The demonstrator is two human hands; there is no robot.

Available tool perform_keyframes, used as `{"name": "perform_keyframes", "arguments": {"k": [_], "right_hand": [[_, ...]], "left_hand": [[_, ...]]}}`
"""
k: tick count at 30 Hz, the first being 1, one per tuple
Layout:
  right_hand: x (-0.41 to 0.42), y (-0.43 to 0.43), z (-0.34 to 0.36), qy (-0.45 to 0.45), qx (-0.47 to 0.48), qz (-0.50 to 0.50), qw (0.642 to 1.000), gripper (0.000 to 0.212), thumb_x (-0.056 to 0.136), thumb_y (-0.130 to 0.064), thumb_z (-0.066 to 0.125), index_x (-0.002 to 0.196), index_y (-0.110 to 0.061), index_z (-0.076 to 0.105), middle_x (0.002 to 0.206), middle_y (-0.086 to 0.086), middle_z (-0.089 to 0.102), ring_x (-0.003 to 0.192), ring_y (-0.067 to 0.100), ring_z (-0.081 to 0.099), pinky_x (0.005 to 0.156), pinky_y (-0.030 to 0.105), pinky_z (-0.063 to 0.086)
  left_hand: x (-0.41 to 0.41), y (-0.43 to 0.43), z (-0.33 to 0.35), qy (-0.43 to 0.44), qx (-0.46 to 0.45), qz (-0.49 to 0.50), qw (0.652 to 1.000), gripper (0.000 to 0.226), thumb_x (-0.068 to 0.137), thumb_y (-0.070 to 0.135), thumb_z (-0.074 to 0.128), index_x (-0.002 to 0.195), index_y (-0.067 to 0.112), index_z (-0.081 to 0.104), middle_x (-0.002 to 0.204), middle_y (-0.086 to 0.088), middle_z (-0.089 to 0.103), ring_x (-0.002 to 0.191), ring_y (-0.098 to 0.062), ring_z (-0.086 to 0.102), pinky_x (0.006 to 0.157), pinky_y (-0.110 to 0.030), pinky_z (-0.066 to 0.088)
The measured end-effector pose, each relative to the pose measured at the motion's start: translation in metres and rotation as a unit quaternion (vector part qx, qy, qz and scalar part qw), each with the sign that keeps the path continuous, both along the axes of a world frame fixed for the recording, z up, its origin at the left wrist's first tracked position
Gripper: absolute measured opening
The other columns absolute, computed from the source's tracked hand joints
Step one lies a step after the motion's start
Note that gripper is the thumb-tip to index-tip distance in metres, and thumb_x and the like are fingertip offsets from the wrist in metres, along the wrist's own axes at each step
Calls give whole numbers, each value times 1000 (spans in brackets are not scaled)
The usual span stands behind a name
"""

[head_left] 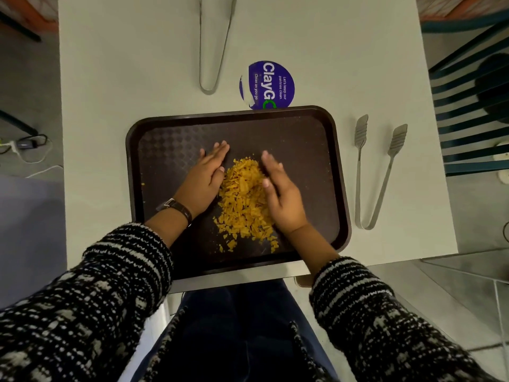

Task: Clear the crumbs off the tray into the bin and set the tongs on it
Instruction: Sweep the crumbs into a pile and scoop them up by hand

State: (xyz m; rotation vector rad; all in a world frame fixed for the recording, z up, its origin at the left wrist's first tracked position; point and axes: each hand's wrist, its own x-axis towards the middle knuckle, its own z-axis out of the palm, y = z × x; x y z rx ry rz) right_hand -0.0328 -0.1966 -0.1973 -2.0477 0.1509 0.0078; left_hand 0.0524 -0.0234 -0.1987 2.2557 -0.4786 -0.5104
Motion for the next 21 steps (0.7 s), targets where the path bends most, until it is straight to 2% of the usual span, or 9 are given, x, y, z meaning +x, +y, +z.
{"name": "perform_keyframes", "arguments": {"k": [2,4,9,12,15,17,18,20,21], "right_hand": [[17,-18,-3,-1,-37,-51,998,53,96,-34,33,141,-6,38,149,11,37,142,20,28,120,34,10],[35,-32,-7,27,-88,-40,995,57,95,-40,30,141,-7,39,150,11,36,143,19,24,120,33,5],[53,-13,-10,20,-133,127,983,63,93,-45,34,141,-6,39,149,13,38,143,23,24,119,37,5],[41,8,-8,12,-86,211,974,60,94,-43,36,137,-2,44,142,16,46,138,22,35,119,35,14],[26,8,0,9,8,146,989,65,96,-51,29,131,-1,51,137,15,52,133,20,43,118,33,23],[13,-7,8,3,19,90,996,66,96,-52,28,133,-2,49,139,14,50,136,21,39,119,35,20],[5,-17,11,0,1,94,996,66,95,-52,30,136,-2,46,142,14,46,139,22,35,119,37,17],[-16,-39,15,5,-87,170,982,71,91,-55,41,143,-6,36,152,12,33,145,21,20,120,42,9],[-26,-50,15,18,-145,224,964,79,87,-58,47,146,-8,29,156,10,23,147,20,12,120,44,4]], "left_hand": [[1,1,-2,0,-2,-6,1000,48,97,8,31,145,10,26,154,-5,24,137,0,10,109,-5,-9],[0,1,-4,-3,-7,-8,1000,47,98,10,31,144,10,27,154,-5,25,138,-2,11,109,-4,-9],[1,2,-6,-9,-11,-6,1000,45,99,16,29,144,9,28,153,-6,27,139,-4,14,112,-10,-5],[2,3,-8,-1,-19,-13,1000,45,100,16,29,144,9,27,153,-7,25,142,-10,14,111,-7,-6],[4,5,-7,22,-17,-16,999,46,100,19,28,145,12,22,155,-5,21,144,-12,10,114,-16,-4],[1,6,-6,5,19,-41,999,49,100,22,28,146,10,17,156,-6,14,143,-9,2,115,-22,-6],[-4,6,-6,-9,40,-54,998,52,99,26,28,146,9,15,157,-7,10,141,-7,-1,115,-23,-8],[-16,5,-4,-23,73,-78,994,60,97,37,24,147,8,10,158,-8,5,142,-9,-6,116,-27,-10],[-23,5,-3,-17,75,-98,992,63,95,42,21,147,9,8,158,-7,4,143,-11,-6,117,-30,-9]]}}
